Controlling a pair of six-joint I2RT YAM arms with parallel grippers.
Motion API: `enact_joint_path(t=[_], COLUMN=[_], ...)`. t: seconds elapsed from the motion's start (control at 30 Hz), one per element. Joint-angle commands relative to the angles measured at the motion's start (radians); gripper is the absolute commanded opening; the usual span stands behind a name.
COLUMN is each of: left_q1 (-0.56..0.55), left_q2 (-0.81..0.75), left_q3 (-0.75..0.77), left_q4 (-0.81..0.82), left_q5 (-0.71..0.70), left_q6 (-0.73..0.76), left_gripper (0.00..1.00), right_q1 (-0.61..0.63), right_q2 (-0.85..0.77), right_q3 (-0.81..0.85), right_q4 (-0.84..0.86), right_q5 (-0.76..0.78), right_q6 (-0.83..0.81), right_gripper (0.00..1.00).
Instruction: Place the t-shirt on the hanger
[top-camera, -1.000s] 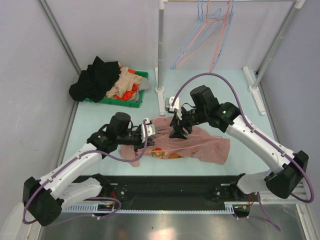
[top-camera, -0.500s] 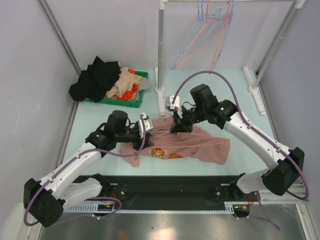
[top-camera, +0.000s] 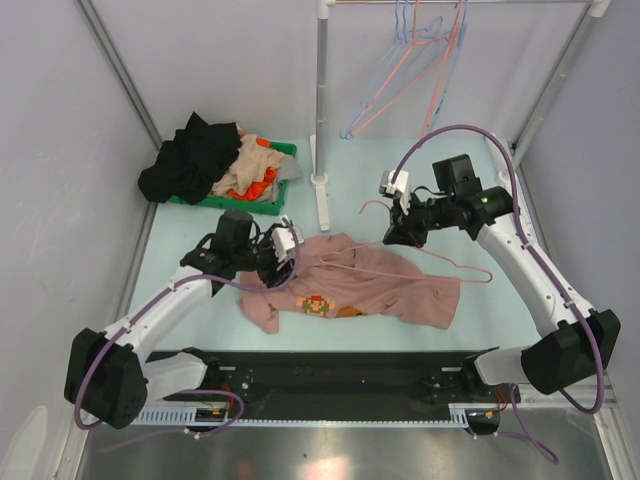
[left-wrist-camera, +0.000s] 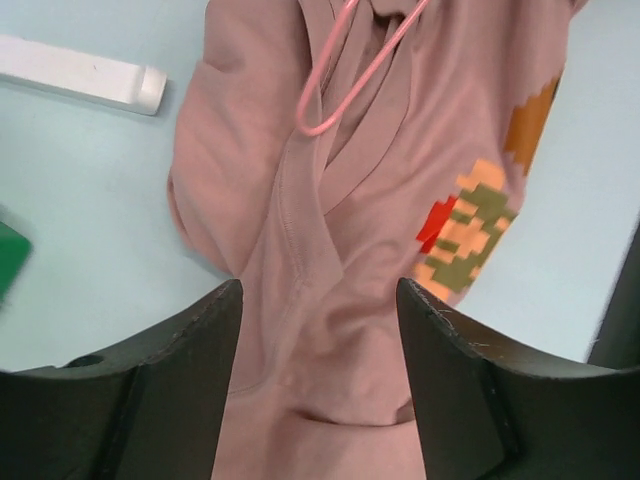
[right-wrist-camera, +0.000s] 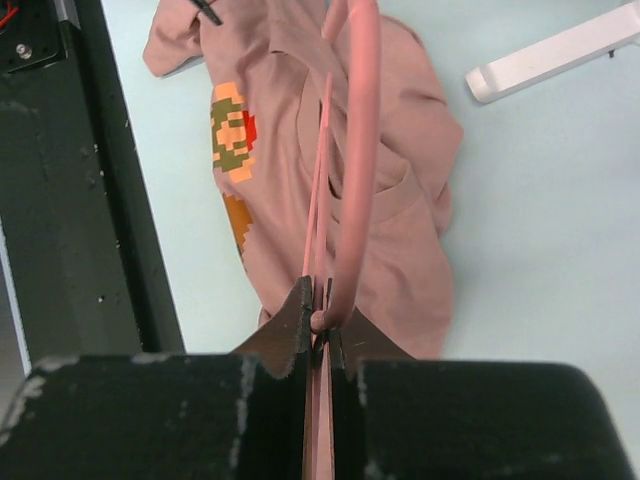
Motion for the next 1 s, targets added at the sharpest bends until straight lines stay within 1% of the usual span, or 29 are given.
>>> enact_joint_path(t=[0.0,0.17,0.27,0.37,0.47,0.57,0.6,0.67,0.7,0.77,0.8,0.87,0.97], left_q1=[-0.004,-0.012,-0.03,-0.03,-0.03,-0.02,-0.015,-0.012,-0.011,-0.009,-0.009,-0.009,-0.007], left_q2=[0.022,0.119,0.156,0.188,0.228,0.255,0.255,0.254,0.252,0.254,0.252,0.251,0.254], left_q3=[-0.004,0.042,0.039,0.047,0.07,0.111,0.128,0.14,0.151,0.163,0.171,0.173,0.18], left_q4=[0.024,-0.051,-0.049,-0.049,-0.057,-0.061,-0.062,-0.066,-0.081,-0.11,-0.133,-0.149,-0.166], left_q5=[-0.017,-0.031,-0.07,-0.079,-0.106,-0.102,-0.088,-0.077,-0.068,-0.051,-0.039,-0.034,-0.036], left_q6=[0.375,0.605,0.667,0.689,0.713,0.681,0.67,0.655,0.653,0.666,0.67,0.676,0.681], left_gripper=[0.69,0.69,0.69,0.68,0.64,0.47,0.37,0.28,0.21,0.16,0.12,0.08,0.05], right_q1=[-0.015,-0.016,-0.014,0.0,0.018,0.05,0.058,0.075,0.087,0.103,0.113,0.118,0.118], right_q2=[-0.05,-0.047,-0.043,-0.032,-0.013,0.003,0.007,0.016,0.02,0.031,0.034,0.037,0.034], right_q3=[0.032,0.032,0.032,0.032,0.032,0.031,0.032,0.032,0.031,0.031,0.032,0.032,0.031], right_q4=[-0.079,-0.114,-0.113,-0.094,-0.061,-0.025,-0.018,0.008,0.018,0.051,0.067,0.102,0.101], right_q5=[-0.037,-0.034,-0.037,-0.028,-0.019,0.0,0.004,0.021,0.024,0.049,0.056,0.064,0.075], right_q6=[-0.07,-0.11,-0.123,-0.136,-0.145,-0.157,-0.162,-0.169,-0.176,-0.185,-0.182,-0.176,-0.192], right_gripper=[0.0,0.0,0.0,0.0,0.0,0.0,0.0,0.0,0.0,0.0,0.0,0.0,0.0])
